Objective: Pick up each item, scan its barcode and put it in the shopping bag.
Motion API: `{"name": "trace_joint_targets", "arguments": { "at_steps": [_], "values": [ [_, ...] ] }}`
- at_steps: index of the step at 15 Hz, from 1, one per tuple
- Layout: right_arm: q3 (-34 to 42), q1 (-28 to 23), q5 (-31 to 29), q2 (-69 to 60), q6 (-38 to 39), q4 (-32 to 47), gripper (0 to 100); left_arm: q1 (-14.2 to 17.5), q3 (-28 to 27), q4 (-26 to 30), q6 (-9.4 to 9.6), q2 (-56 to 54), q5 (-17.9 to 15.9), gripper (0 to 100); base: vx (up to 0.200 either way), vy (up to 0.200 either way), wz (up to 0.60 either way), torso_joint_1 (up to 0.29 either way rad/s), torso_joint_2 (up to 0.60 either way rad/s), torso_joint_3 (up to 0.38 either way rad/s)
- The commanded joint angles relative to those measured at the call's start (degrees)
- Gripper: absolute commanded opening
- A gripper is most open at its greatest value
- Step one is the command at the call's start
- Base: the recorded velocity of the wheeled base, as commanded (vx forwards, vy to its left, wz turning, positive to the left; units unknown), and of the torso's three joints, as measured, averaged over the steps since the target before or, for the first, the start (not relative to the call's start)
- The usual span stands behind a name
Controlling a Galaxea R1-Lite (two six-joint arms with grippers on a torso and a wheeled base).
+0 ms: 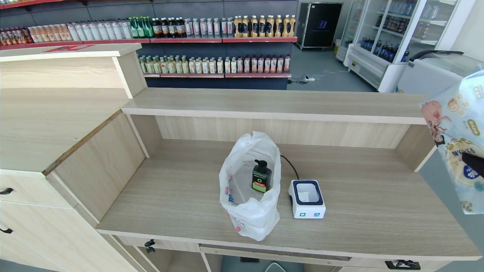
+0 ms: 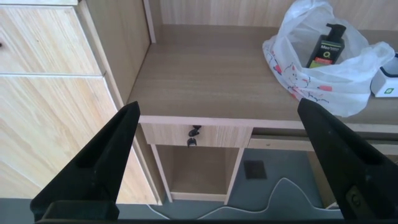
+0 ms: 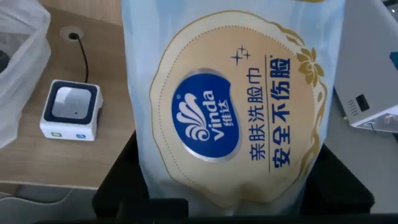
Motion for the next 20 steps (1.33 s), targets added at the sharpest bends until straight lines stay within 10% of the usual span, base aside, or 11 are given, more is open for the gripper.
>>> {"name": "trace_joint_targets", "arguments": {
  "at_steps": [1,4,7,20],
  "values": [
    [0.4,-0.6,2.4,1.8,3.1,0.3,0,0.0,0.0,0.0,-0.05,0.1,0.0,100,0.000,0.000,0.60,0.002,0.00,0.002],
    [0.1,-7.9,33.9,7.0,24.9,3.2,0,0.0,0.0,0.0,0.04,0.1,0.0,100,0.000,0.000,0.20,0.001,0.00,-0.001],
    [1.2,-19.7,56.5,13.3,29.4,3.4,0,0.0,0.0,0.0,0.04,0.1,0.0,100,0.000,0.000,0.00,0.000,0.00,0.000],
    [0.9,-27.2,70.8,39.0,13.5,6.7,0,0.0,0.0,0.0,-0.05,0.1,0.0,100,0.000,0.000,0.00,0.000,0.00,0.000]
  ]
}}
